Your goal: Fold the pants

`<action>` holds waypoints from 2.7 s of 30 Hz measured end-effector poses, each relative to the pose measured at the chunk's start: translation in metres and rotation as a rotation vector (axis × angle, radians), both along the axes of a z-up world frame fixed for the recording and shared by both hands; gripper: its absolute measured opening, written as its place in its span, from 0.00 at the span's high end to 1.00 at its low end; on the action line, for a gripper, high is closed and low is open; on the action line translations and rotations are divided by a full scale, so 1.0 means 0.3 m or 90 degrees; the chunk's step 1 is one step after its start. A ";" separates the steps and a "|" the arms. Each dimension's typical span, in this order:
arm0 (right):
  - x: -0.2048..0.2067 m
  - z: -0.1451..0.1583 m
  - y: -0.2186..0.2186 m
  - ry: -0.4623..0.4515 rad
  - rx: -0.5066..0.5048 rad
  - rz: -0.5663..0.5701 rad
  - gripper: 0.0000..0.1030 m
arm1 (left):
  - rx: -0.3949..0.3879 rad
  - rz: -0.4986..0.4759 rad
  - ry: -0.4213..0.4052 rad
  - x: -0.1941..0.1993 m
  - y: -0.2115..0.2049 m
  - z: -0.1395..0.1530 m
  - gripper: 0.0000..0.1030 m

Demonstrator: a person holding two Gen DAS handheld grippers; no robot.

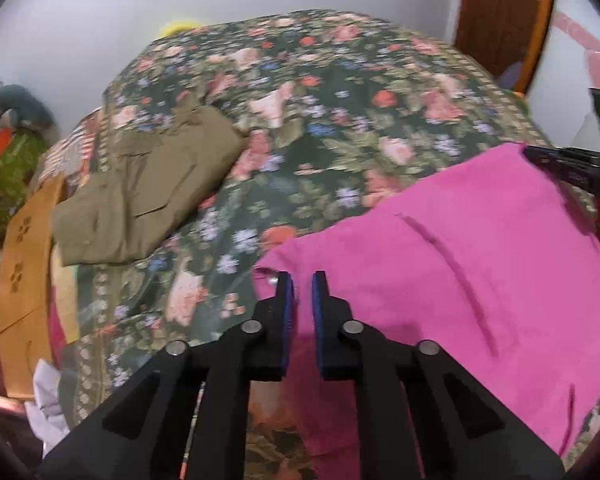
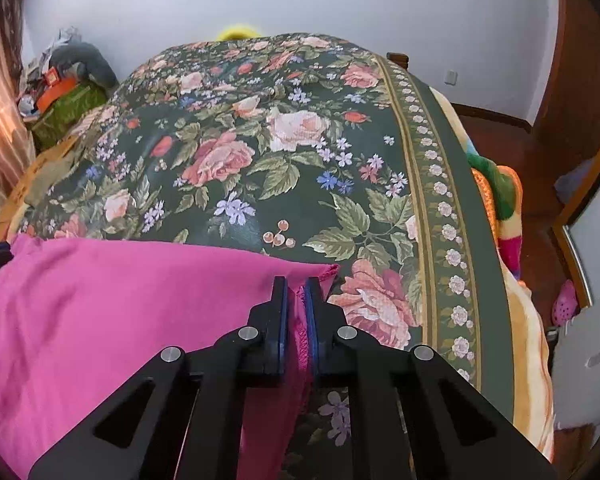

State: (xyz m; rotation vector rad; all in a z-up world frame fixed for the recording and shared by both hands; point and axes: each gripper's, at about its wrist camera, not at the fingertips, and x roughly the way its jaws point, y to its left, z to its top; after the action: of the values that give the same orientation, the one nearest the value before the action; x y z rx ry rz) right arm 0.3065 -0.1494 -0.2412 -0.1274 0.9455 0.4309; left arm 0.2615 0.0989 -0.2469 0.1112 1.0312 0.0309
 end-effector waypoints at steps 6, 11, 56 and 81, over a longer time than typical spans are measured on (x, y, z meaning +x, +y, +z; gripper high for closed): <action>0.007 -0.013 0.031 0.007 -0.053 0.003 0.94 | -0.006 0.019 0.017 -0.003 0.037 -0.024 0.92; -0.019 0.075 0.051 0.015 -0.110 0.021 0.80 | -0.007 0.017 0.001 -0.025 0.044 0.068 0.92; -0.528 0.131 0.280 0.118 0.003 0.178 0.45 | -0.017 0.054 -0.021 -0.399 -0.011 0.134 0.26; -0.639 0.092 0.196 0.093 0.061 0.144 0.45 | -0.479 0.144 0.123 -0.469 -0.030 0.080 0.17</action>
State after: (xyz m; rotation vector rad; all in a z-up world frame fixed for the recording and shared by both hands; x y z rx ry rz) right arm 0.1148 -0.0906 -0.2137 -0.1177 1.0570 0.7010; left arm 0.1208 0.0898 -0.2228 -0.6979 1.1836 -0.1660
